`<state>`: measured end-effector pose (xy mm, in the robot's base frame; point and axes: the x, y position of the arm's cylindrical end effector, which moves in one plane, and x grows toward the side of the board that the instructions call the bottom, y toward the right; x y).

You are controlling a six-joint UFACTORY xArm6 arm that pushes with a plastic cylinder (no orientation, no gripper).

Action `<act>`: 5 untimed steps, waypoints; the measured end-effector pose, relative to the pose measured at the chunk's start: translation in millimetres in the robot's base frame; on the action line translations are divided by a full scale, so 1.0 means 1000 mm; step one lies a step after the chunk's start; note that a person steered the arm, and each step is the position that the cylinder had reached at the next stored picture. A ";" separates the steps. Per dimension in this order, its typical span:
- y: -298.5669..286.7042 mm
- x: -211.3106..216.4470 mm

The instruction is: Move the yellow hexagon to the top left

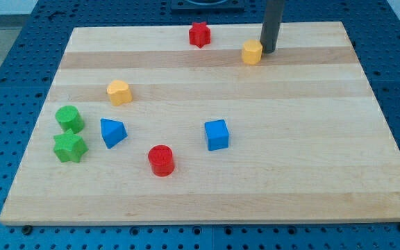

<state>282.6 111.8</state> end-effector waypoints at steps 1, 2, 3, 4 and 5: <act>-0.010 0.027; -0.015 0.038; -0.012 0.037; 0.035 0.025; 0.024 0.013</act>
<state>295.8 135.6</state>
